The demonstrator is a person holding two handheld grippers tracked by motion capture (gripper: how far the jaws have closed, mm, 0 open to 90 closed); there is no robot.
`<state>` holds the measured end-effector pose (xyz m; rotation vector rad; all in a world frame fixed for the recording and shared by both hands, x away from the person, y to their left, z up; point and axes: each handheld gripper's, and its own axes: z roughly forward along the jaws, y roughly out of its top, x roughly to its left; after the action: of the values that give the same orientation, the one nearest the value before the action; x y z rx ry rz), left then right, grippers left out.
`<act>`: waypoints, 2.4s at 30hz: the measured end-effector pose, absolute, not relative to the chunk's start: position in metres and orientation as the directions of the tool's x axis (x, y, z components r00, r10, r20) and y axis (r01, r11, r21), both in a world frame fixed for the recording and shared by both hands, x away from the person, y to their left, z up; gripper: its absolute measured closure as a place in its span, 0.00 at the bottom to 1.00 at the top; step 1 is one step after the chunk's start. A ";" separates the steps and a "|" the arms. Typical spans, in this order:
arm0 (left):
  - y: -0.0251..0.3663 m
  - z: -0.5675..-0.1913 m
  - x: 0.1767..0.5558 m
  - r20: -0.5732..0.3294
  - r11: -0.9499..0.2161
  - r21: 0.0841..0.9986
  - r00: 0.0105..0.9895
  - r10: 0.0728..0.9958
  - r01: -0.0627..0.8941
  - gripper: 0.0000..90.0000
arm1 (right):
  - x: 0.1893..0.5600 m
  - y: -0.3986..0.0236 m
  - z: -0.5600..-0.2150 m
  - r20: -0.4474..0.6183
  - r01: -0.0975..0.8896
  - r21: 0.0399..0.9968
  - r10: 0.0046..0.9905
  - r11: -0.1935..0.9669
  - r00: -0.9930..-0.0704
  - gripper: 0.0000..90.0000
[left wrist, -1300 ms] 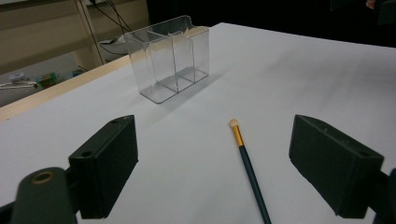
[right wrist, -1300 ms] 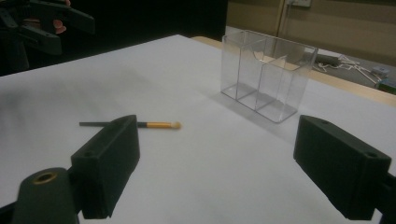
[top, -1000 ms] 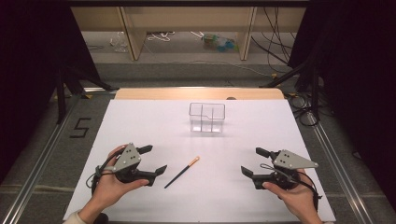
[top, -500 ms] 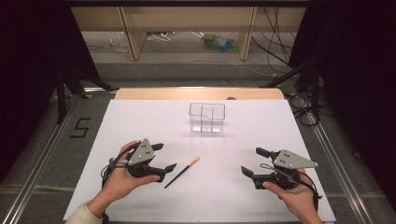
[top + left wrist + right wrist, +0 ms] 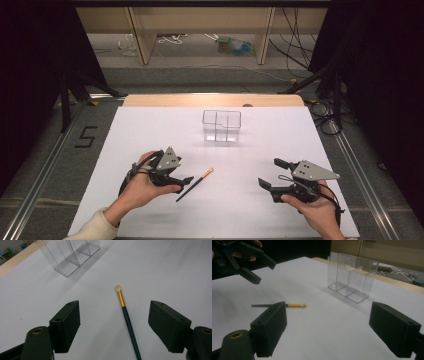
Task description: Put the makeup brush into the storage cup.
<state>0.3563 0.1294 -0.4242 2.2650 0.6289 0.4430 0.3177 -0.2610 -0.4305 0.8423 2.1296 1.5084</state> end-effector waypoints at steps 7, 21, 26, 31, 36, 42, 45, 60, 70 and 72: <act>0.117 -0.432 0.362 0.129 -0.693 0.640 0.843 0.522 0.332 0.31 | 0.318 -0.262 -0.429 0.007 0.246 0.934 0.675 0.260 -0.738 0.18; 0.095 -0.446 0.372 0.099 -0.793 0.490 0.881 0.463 0.361 0.41 | 0.318 -0.262 -0.431 0.020 0.246 0.937 0.667 0.248 -0.745 0.18; 0.087 -0.452 0.378 0.080 -0.810 0.440 0.882 0.464 0.387 0.43 | 0.319 -0.261 -0.431 0.019 0.245 0.938 0.668 0.247 -0.744 0.18; 0.083 -0.455 0.382 0.047 -0.808 0.403 0.872 0.488 0.430 0.46 | 0.319 -0.261 -0.432 0.019 0.243 0.938 0.662 0.248 -0.749 0.18; 0.081 -0.458 0.384 0.029 -0.805 0.386 0.867 0.498 0.450 0.49 | 0.319 -0.261 -0.432 0.013 0.251 0.932 0.668 0.261 -0.744 0.19; 0.078 -0.459 0.388 0.036 -0.830 0.353 0.880 0.474 0.433 0.52 | 0.319 -0.261 -0.432 0.012 0.251 0.932 0.670 0.261 -0.742 0.19; 0.075 -0.460 0.388 0.026 -0.822 0.356 0.875 0.484 0.444 0.53 | 0.319 -0.261 -0.432 0.012 0.251 0.932 0.669 0.262 -0.743 0.19; 0.069 -0.461 0.393 -0.015 -0.836 0.288 0.875 0.484 0.467 0.70 | 0.320 -0.260 -0.433 0.002 0.246 0.931 0.671 0.270 -0.742 0.19; 0.059 -0.458 0.394 -0.011 -0.860 0.210 0.880 0.474 0.465 0.84 | 0.320 -0.259 -0.434 0.007 0.247 0.932 0.669 0.264 -0.743 0.19; 0.059 -0.457 0.395 -0.014 -0.861 0.200 0.880 0.475 0.468 0.87 | 0.320 -0.259 -0.434 0.008 0.248 0.931 0.667 0.267 -0.745 0.19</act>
<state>0.3951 0.0586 -0.4575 2.8522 0.7228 0.0527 0.3195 -0.2592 -0.4344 0.8310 2.1562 1.4766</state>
